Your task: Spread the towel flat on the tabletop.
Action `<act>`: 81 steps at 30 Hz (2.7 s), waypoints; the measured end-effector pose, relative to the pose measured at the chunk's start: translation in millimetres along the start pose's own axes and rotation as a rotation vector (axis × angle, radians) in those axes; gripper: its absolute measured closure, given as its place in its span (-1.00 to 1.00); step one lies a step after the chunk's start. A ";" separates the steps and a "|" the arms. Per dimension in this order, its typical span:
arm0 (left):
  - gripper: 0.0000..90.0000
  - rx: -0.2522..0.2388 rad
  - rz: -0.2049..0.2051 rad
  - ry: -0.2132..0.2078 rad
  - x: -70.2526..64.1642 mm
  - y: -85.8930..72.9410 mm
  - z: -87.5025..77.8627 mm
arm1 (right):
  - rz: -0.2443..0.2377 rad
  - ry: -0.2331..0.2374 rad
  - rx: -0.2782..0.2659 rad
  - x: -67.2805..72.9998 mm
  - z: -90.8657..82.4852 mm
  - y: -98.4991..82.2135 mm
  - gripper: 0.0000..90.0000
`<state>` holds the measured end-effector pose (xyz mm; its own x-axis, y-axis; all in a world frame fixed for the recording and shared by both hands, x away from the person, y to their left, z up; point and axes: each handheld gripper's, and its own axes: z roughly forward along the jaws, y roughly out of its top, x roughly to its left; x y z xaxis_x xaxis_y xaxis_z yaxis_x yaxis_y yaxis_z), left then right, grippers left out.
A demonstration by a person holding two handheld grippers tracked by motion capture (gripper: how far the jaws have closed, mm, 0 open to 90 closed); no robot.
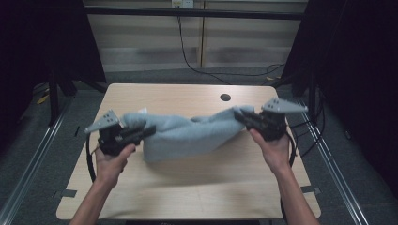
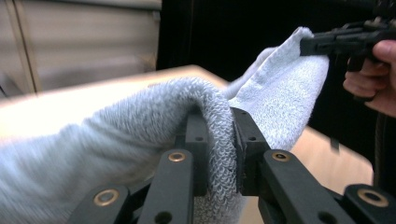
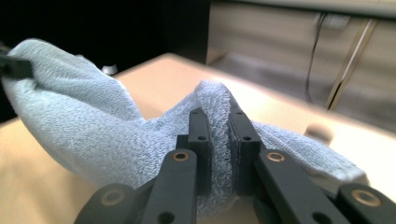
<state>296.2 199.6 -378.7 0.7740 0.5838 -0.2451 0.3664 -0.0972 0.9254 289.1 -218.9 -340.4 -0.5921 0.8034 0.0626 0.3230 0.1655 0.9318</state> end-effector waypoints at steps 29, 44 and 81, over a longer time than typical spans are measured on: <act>-0.13 0.208 -0.045 -0.055 -7.3 -71.6 12.2 | 0.145 0.031 0.142 10.2 -20.5 -114.1 0.05; -0.13 0.373 -0.006 -0.032 21.0 -101.9 58.1 | 0.096 0.114 0.331 18.2 117.9 -118.8 -0.27; 0.20 0.438 0.044 -0.037 3.2 -117.5 40.9 | -0.025 0.227 0.497 46.9 178.1 -92.3 0.95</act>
<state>276.7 179.9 -500.1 0.8086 0.5432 -0.2259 0.5112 -0.4585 0.7270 363.1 -94.6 -487.2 -0.7309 0.6612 0.1690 0.5841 0.4780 0.6560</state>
